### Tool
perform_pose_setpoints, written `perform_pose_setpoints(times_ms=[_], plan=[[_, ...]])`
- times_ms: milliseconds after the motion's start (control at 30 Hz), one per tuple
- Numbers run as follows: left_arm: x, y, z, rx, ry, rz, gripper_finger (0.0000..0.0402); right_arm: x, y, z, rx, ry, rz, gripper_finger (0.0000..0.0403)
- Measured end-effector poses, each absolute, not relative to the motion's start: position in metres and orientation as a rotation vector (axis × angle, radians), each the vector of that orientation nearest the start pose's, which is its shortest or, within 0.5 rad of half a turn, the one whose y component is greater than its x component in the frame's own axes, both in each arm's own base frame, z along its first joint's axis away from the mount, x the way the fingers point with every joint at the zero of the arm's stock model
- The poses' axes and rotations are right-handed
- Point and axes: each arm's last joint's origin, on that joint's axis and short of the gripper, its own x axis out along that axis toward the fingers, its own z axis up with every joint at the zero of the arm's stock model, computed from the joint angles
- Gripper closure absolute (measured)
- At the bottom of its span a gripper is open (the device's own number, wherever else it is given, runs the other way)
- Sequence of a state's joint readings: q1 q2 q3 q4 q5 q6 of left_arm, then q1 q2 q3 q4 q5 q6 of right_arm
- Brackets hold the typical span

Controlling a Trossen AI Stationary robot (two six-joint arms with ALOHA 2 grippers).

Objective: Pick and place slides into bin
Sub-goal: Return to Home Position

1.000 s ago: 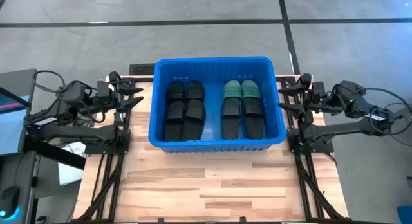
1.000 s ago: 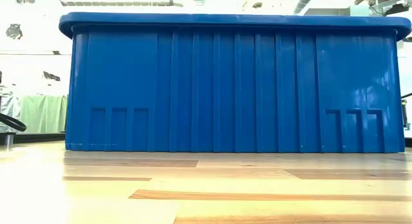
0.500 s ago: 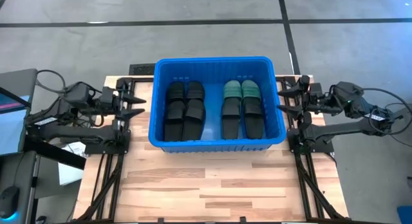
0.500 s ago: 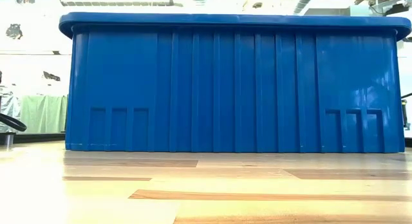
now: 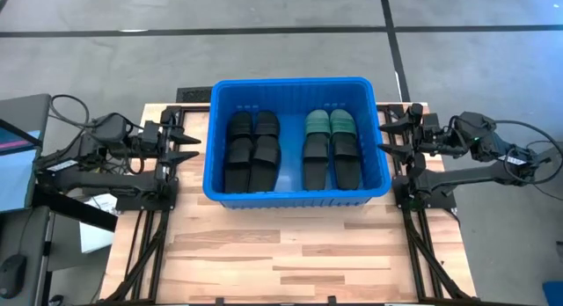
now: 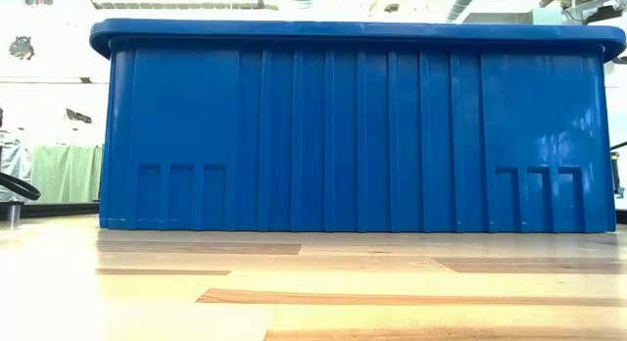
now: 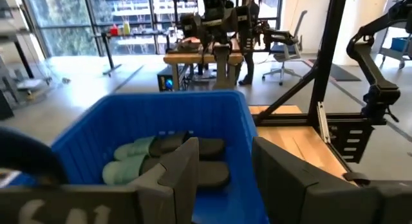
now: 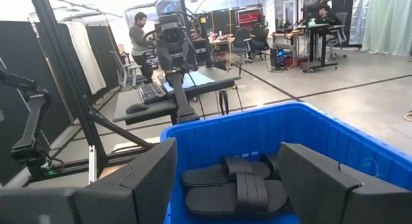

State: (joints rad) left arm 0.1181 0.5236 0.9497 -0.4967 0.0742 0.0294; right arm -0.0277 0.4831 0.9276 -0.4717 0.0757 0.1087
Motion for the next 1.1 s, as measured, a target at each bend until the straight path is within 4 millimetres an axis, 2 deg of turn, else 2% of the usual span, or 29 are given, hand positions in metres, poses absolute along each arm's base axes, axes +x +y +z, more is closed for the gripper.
perform_pose_setpoints(times_ms=[200,467,800,1100], plan=[[0.079,0.008,0.385,0.072,0.046,0.063,0.0269,0.078,-0.004,0.383,0.115,0.021,-0.104,0.0147],[0.068,0.007,0.365,0.023,-0.104,0.078,0.0269,0.078,-0.004,0.384,0.106,0.016,-0.105,0.0147],[0.069,0.01,0.364,0.005,-0.1,0.166,0.0269,0.078,-0.005,0.387,0.08,-0.018,-0.108,0.0147],[0.069,0.01,0.363,-0.001,-0.082,0.178,0.0269,0.078,-0.005,0.387,0.079,-0.017,-0.108,0.0147]])
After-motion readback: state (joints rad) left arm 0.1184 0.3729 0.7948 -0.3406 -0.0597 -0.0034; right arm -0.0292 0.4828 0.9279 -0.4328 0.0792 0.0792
